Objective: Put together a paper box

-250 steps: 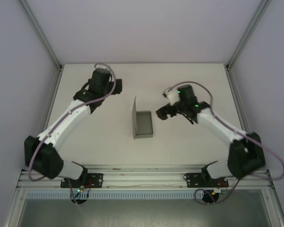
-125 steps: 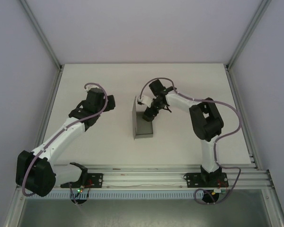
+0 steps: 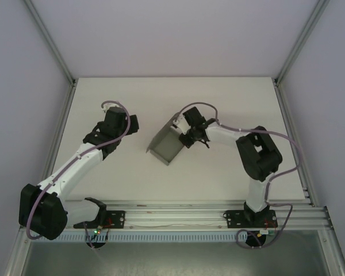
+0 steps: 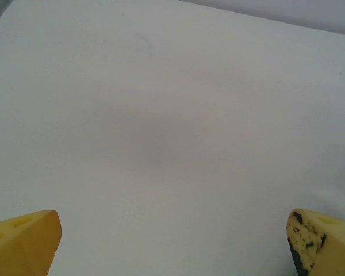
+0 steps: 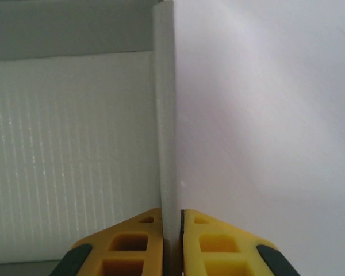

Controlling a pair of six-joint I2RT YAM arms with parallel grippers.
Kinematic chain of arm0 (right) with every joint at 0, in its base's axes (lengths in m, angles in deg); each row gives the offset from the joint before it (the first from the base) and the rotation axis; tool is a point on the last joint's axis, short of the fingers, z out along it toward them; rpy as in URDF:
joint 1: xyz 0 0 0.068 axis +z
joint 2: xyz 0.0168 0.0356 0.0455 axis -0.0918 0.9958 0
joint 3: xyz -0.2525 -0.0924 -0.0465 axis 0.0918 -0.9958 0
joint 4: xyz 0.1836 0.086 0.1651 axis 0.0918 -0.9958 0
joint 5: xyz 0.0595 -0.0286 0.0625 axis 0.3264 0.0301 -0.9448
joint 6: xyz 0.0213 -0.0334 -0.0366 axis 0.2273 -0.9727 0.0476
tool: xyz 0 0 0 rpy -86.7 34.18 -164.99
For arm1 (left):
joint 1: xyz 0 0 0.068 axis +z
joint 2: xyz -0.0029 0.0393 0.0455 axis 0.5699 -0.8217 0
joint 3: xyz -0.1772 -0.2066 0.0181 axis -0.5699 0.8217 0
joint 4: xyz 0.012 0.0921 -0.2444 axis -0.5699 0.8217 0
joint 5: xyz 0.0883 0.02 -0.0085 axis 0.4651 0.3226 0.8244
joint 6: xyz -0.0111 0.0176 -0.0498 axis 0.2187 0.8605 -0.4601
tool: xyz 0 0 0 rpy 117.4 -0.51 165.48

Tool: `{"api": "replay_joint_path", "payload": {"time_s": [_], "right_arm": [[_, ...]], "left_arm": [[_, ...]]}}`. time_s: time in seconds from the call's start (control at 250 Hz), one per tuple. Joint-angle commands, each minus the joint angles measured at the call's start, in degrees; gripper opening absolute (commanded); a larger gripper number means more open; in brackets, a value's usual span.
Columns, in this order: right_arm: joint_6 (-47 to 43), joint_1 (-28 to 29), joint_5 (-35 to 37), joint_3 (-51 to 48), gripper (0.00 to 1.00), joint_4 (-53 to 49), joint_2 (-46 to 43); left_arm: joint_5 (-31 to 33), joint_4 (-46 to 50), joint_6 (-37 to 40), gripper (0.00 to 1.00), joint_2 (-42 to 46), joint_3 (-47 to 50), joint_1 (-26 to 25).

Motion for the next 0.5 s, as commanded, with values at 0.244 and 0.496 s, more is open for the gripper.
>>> {"api": "replay_joint_path", "payload": {"time_s": [0.244, 0.496], "right_arm": [[56.02, 6.03, 32.73, -7.57, 0.09, -9.34, -10.13], [67.36, 11.3, 35.58, -8.16, 0.09, -12.05, -10.91]], "left_arm": [[0.84, -5.85, -0.69, 1.0, 3.99, 2.75, 0.63], [-3.78, -7.6, 0.66, 1.0, 2.95, 2.95, 0.72]]}}
